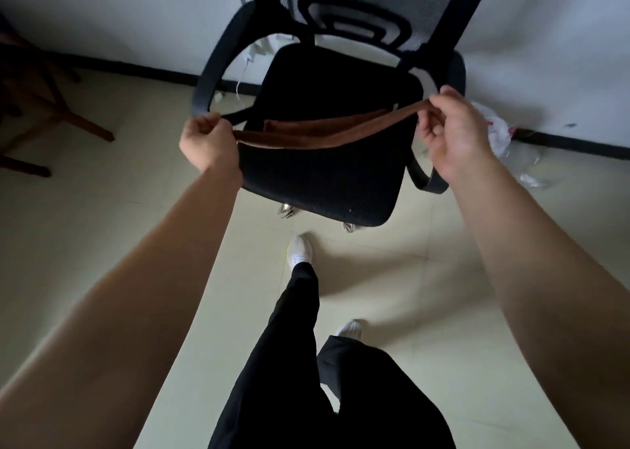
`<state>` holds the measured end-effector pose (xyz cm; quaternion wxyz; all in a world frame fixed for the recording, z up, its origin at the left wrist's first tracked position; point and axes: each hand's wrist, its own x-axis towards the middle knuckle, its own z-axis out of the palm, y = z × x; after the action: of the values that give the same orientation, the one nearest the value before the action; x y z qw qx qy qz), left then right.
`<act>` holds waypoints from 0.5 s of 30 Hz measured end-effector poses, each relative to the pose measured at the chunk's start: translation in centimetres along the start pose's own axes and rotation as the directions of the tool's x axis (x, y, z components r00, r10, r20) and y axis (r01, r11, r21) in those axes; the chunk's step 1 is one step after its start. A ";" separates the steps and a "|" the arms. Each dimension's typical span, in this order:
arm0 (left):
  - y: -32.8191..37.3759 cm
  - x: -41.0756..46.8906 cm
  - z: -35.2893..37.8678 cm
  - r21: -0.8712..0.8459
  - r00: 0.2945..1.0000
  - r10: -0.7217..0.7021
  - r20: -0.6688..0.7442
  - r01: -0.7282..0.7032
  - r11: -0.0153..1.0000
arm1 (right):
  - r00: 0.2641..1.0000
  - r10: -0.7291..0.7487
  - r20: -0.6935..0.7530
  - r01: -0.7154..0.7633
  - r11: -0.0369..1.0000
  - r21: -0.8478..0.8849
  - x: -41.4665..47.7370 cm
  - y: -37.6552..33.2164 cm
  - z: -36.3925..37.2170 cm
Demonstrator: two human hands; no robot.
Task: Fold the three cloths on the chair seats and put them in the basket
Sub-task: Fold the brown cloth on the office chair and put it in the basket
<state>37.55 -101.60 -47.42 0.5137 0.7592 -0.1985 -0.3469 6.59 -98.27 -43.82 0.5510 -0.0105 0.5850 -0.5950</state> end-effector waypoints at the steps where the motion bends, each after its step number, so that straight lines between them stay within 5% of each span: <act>1: 2.1 0.3 0.4 -0.031 1.000 0.025 -0.008 -0.025 0.999 | 1.000 -0.029 0.006 0.029 1.000 0.006 -0.3 -1.5 1.1; 15: 15.7 5.3 6.7 0.006 0.969 0.068 0.237 -0.071 0.997 | 0.991 -0.136 -0.021 0.131 0.979 -0.154 3.2 -10.6 9.8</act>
<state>37.11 -115.56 -36.26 0.4930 0.7087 -0.2872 -0.4151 4.92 -110.21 -35.24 0.4984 -0.0824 0.6351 -0.5844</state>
